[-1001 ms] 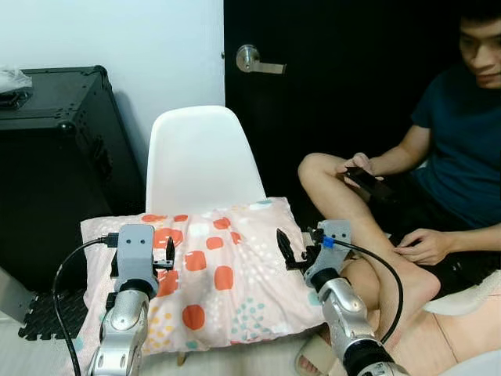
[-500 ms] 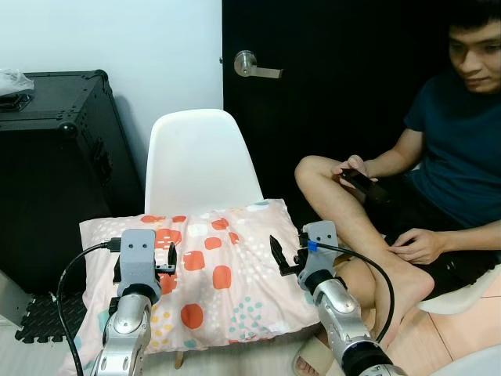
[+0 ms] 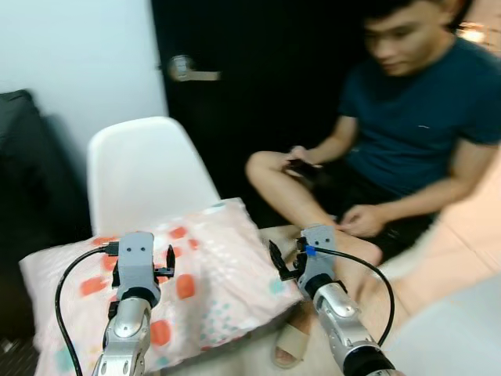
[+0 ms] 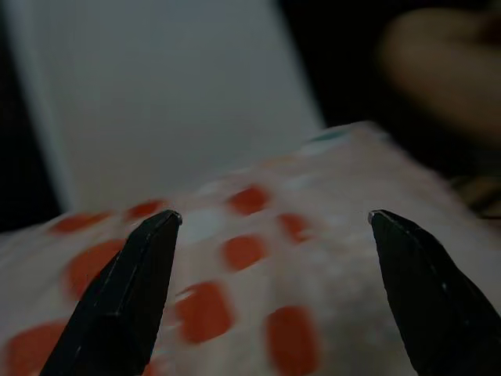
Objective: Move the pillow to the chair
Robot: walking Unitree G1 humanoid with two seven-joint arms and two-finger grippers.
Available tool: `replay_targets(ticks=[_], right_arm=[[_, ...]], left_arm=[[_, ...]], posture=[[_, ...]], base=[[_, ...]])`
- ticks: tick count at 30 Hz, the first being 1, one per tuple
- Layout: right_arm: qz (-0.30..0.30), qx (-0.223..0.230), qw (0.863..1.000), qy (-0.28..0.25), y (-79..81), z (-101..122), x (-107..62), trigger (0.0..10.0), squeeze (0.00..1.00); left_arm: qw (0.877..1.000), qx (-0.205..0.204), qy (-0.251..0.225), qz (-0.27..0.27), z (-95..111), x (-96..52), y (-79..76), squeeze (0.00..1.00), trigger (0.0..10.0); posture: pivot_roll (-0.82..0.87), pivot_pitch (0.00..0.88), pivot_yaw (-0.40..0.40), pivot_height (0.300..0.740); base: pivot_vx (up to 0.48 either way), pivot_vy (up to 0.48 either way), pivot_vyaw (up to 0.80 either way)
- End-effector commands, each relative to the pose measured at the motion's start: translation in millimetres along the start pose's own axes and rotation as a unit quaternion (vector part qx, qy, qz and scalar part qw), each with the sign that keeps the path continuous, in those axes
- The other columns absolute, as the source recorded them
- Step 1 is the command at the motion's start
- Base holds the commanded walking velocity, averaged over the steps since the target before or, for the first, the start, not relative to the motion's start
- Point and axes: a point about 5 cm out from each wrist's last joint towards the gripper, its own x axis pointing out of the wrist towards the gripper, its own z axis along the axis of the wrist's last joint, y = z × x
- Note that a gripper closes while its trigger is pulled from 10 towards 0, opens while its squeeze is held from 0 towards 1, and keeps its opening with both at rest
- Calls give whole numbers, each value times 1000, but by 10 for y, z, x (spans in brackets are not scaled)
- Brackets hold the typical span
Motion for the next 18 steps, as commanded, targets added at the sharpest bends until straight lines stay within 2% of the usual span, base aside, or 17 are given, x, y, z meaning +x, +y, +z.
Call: replay_targets(ticks=[1, 18], right_arm=[[2, -7, 1000, 5, 24, -8, -2, 10000, 0], [7, -34, 999, 11, 24, 0, -11, 10000, 0]], left_arm=[[1000, 2, 9, 4, -55, -30, 22, 0, 10000], [1000, -6, 11, -2, -65, -44, 7, 0, 10000]], posture=[[68, 68, -33, 740], [65, 77, -41, 740]], base=[[0, 0, -800], [0, 0, -800]])
